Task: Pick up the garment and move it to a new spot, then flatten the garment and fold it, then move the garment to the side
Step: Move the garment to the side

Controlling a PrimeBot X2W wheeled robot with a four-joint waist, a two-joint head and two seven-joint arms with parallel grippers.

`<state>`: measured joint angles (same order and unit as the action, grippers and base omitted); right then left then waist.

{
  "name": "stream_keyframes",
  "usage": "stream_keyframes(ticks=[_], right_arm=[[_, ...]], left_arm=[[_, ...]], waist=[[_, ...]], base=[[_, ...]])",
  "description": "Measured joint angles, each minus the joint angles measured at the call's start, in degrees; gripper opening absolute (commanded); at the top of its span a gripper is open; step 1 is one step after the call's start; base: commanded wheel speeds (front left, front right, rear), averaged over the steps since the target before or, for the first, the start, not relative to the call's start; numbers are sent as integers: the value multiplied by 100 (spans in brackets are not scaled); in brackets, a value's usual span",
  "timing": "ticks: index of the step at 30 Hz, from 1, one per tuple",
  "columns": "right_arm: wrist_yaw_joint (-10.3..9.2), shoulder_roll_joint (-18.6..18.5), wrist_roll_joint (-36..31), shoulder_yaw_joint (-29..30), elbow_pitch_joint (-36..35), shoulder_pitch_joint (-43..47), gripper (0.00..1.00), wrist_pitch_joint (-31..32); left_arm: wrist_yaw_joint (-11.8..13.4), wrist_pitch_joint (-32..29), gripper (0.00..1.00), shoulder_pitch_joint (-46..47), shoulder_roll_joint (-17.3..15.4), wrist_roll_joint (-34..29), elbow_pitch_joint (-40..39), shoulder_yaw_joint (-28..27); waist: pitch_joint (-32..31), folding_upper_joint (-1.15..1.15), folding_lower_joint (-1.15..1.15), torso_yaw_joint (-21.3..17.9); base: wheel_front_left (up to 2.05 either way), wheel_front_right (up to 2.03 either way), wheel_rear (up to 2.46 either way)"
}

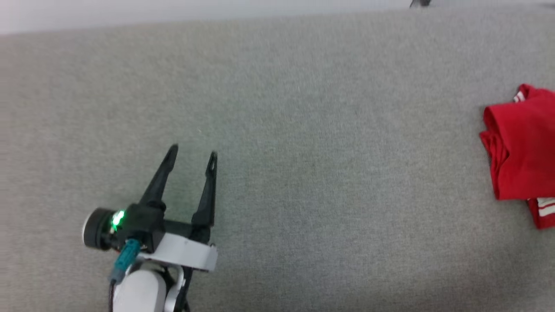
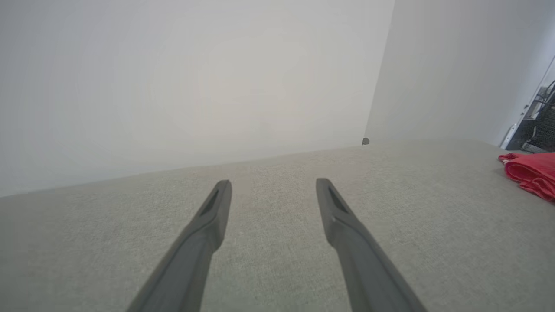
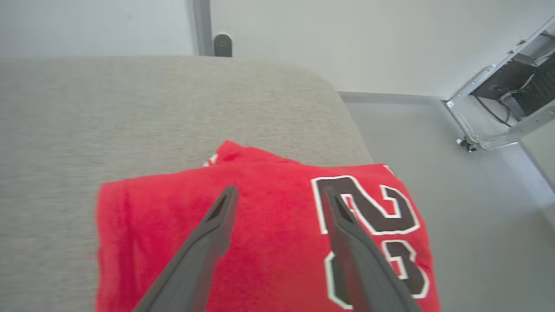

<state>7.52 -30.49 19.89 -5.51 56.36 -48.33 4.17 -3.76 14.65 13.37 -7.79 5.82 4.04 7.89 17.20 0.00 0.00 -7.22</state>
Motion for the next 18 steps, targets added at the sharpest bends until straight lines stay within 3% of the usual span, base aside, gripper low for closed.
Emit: stream_keyframes(ticks=[5,18], right_arm=[[0,457,857,-449,-801,647,100,-361],[0,1094,1292,-1300,-1963,1784,100,-978]], left_arm=[[1,26,100,-327,-29,137,305,-118],[-27,34,100,-738,-60,304,489,-343]], waist=[[-449,0,0,123],[-1269,0,0,521]], base=[[0,0,0],[0,0,0]])
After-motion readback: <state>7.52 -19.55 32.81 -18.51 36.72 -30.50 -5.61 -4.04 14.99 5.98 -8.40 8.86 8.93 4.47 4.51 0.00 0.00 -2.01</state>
